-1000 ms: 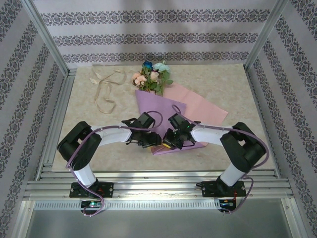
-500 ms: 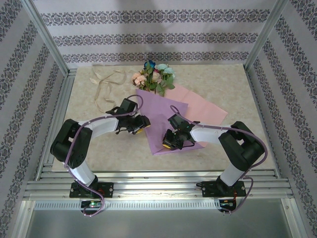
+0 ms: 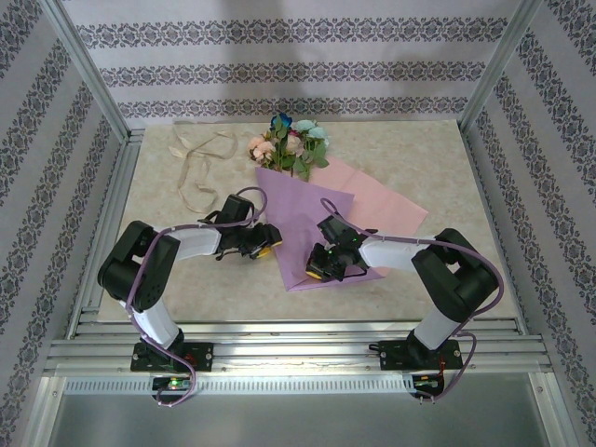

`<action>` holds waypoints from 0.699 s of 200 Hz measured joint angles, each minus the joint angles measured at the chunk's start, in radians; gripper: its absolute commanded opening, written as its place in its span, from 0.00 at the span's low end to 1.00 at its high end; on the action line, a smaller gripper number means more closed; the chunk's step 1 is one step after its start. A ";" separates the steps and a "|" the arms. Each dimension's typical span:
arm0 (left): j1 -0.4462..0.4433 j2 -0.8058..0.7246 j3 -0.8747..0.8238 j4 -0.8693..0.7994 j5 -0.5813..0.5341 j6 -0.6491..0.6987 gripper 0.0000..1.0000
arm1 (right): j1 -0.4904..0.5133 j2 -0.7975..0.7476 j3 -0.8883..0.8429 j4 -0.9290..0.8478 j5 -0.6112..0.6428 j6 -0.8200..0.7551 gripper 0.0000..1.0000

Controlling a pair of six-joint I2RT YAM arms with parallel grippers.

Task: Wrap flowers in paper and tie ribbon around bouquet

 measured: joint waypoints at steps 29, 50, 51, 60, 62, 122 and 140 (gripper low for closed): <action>0.000 0.020 -0.007 0.059 0.008 -0.017 0.36 | -0.006 0.000 -0.002 0.004 -0.010 0.000 0.00; 0.000 0.049 -0.006 0.095 0.011 -0.030 0.00 | -0.006 -0.001 -0.008 0.014 -0.013 0.000 0.00; 0.000 0.051 -0.006 0.097 0.010 -0.030 0.00 | -0.006 -0.001 -0.008 0.014 -0.013 0.000 0.00; 0.000 0.058 -0.005 0.100 0.010 -0.035 0.00 | -0.006 -0.001 -0.008 0.014 -0.013 0.000 0.00; 0.000 0.059 -0.005 0.100 0.009 -0.034 0.00 | -0.006 -0.001 -0.008 0.014 -0.013 0.000 0.00; 0.006 0.056 0.010 0.113 -0.002 -0.046 0.40 | -0.013 0.006 -0.007 0.017 -0.032 -0.008 0.00; 0.020 0.066 0.032 0.112 -0.024 -0.044 0.40 | -0.013 0.007 -0.006 0.016 -0.034 -0.011 0.00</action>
